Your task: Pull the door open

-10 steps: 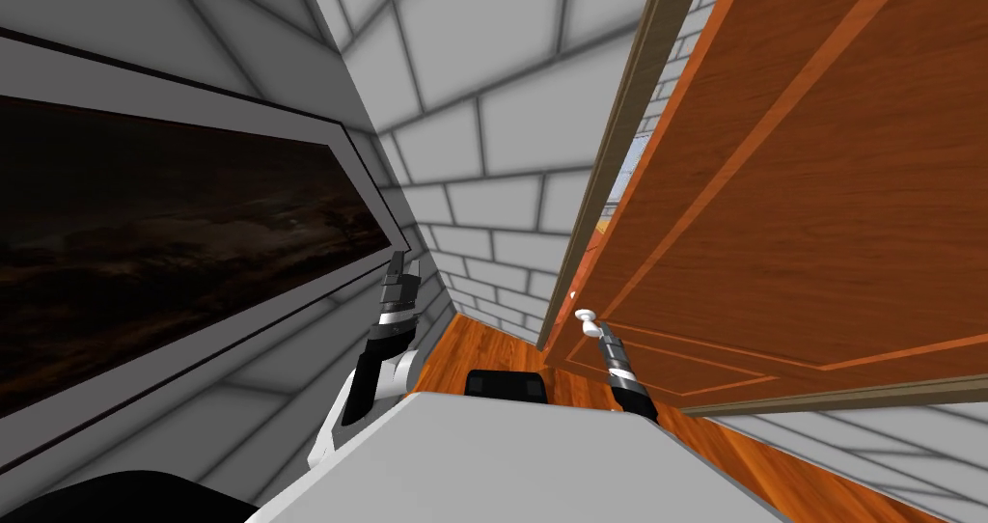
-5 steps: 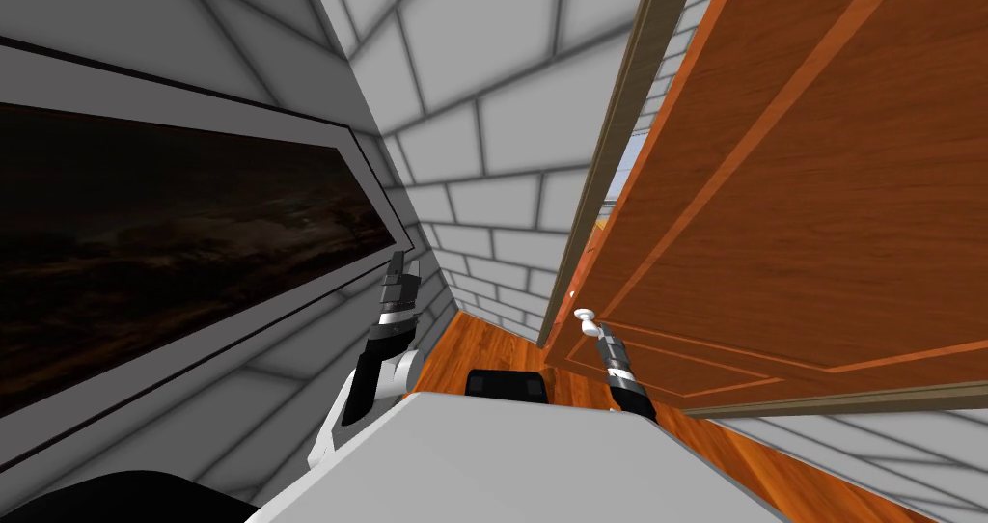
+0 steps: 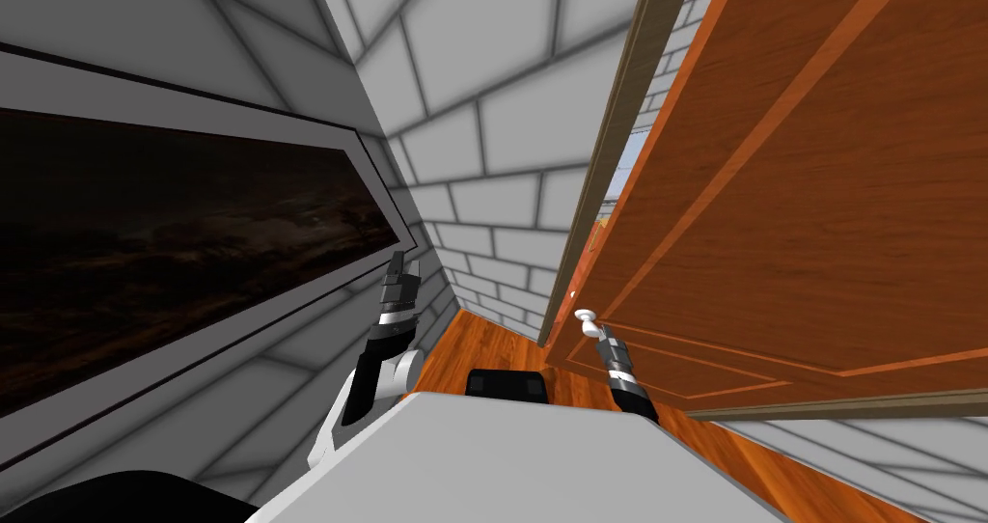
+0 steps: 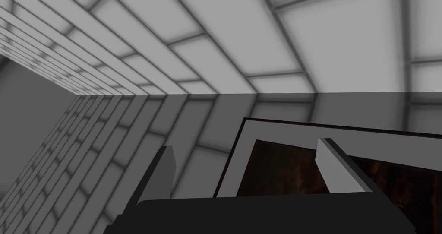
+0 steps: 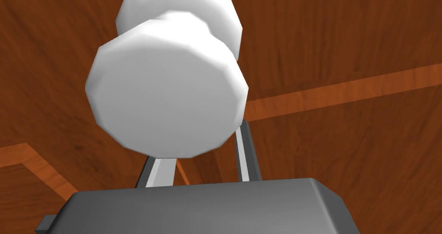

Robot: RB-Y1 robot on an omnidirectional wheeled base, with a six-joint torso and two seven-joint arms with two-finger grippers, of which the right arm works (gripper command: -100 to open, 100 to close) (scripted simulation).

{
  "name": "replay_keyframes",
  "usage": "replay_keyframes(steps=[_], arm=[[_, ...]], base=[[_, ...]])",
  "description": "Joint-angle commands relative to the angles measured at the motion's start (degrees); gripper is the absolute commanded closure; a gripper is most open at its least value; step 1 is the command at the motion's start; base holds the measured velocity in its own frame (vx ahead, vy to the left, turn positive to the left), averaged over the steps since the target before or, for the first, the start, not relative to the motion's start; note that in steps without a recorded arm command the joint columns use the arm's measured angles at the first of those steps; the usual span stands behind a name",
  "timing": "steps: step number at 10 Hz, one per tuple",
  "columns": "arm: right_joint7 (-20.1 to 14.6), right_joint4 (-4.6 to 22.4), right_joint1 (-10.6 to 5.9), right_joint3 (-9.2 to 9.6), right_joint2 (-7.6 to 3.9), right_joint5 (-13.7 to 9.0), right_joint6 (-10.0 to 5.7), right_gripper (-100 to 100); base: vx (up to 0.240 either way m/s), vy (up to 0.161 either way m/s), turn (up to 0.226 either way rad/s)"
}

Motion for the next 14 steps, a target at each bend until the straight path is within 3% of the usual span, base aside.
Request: replay_keyframes(steps=[1,6,9,11,12,13,14], arm=[[-0.1,0.9,-1.88,1.17,0.87,0.4,-1.82,100],[-7.1,0.4,-1.63,3.73,0.23,-4.0,-1.50,100],[-7.3,0.4,-1.63,3.73,0.23,-4.0,-1.50,100],[-11.4,0.0,-1.47,5.40,-0.18,-6.9,-1.30,100],[-12.0,0.0,-1.47,5.40,-0.18,-6.9,-1.30,100],[-13.4,1.5,-0.45,4.80,-0.79,-8.3,-0.14,-100],[-14.6,1.2,-0.30,5.12,-0.71,-8.9,-0.12,-100]], base=[[-0.001,-0.006,-0.009],[-0.036,-0.010,0.043],[-0.011,-0.003,0.021],[-0.039,-0.014,0.058],[-0.052,-0.021,0.056],[-0.048,-0.051,0.012],[-0.057,-0.050,-0.001]])
